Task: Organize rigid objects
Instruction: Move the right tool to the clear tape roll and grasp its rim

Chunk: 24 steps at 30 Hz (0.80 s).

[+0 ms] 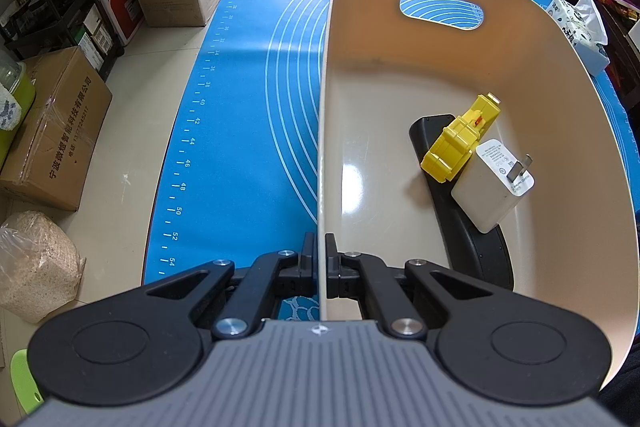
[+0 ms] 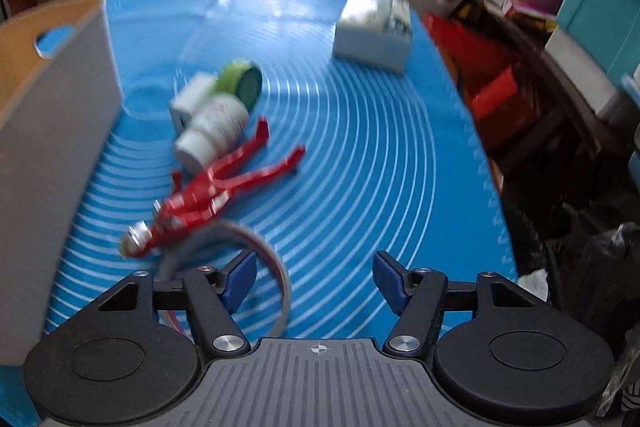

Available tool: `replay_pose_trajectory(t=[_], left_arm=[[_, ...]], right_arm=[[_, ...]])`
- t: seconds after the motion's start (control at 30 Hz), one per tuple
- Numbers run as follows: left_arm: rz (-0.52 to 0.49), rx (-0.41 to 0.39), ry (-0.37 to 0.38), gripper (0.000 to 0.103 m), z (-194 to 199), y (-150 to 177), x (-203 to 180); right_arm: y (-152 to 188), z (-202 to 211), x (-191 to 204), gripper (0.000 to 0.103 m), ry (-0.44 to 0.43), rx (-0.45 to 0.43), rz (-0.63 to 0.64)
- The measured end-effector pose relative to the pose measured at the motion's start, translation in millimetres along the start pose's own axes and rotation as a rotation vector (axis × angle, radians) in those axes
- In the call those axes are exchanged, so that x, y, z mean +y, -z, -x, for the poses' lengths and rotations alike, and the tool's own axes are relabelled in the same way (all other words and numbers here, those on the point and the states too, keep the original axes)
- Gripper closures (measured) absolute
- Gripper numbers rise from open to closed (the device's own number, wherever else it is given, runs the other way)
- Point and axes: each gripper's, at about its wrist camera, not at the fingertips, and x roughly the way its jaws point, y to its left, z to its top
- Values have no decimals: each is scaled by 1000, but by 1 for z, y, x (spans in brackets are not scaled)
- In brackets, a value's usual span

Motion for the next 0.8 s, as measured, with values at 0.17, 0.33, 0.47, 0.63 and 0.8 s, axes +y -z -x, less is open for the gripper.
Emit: replay_pose_trajectory(t=[0.17, 0.33, 0.47, 0.63, 0.8], left_arm=[[0, 0, -1, 99, 0, 0, 0], [1, 0, -1, 100, 0, 0, 1], [1, 0, -1, 99, 0, 0, 1], [1, 1, -1, 99, 0, 0, 1], [2, 1, -1, 99, 0, 0, 1]], right_arm=[[6, -11, 0, 46, -30, 6, -45], [7, -8, 2, 86, -106, 15, -44], [12, -2, 1, 87, -104, 1, -48], [15, 17, -6, 87, -80, -42, -42], [12, 35, -12, 87, -51, -78, -43]])
